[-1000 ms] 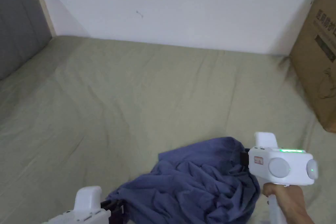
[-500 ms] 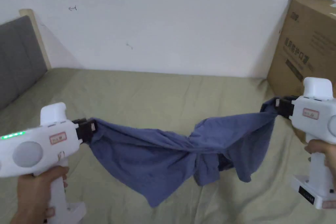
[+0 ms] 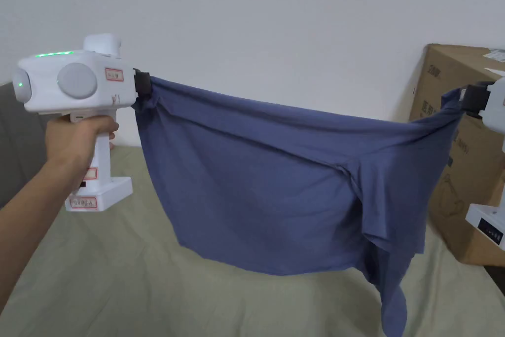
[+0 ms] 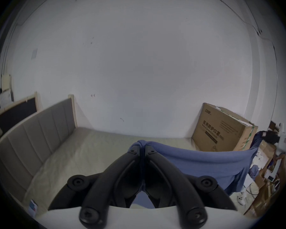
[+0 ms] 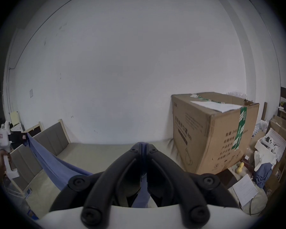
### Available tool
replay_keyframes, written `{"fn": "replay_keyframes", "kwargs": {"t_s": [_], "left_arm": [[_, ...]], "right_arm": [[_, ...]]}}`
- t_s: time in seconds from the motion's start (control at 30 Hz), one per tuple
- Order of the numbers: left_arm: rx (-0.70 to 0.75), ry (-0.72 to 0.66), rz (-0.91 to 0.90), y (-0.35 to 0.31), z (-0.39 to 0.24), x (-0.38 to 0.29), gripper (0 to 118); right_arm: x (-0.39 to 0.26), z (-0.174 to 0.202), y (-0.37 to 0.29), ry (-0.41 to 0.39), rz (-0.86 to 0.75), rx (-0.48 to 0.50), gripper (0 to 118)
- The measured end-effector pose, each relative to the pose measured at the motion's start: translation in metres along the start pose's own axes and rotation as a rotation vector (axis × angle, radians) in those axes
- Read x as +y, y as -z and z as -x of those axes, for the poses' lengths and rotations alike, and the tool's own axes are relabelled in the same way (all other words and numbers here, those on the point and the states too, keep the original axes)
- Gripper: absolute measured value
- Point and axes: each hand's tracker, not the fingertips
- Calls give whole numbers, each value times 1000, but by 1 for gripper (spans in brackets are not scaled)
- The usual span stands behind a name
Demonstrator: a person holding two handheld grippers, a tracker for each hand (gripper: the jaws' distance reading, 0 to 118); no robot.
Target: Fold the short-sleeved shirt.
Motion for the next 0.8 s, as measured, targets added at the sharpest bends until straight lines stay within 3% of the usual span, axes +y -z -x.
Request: {"fn": "replay_keyframes", "kwargs": {"t_s": [0.4, 0.63, 0.8], "left_arm": [[65, 36, -49, 69, 7, 36, 4], [99, 76, -2, 125, 28, -12, 4], [105, 55, 94, 151, 47, -72, 4]], "right_arm": [[32, 19, 48, 16, -76, -13, 4], [-34, 30, 97, 5, -30, -45, 4], [-102, 32, 123, 40, 70, -58, 4]]}}
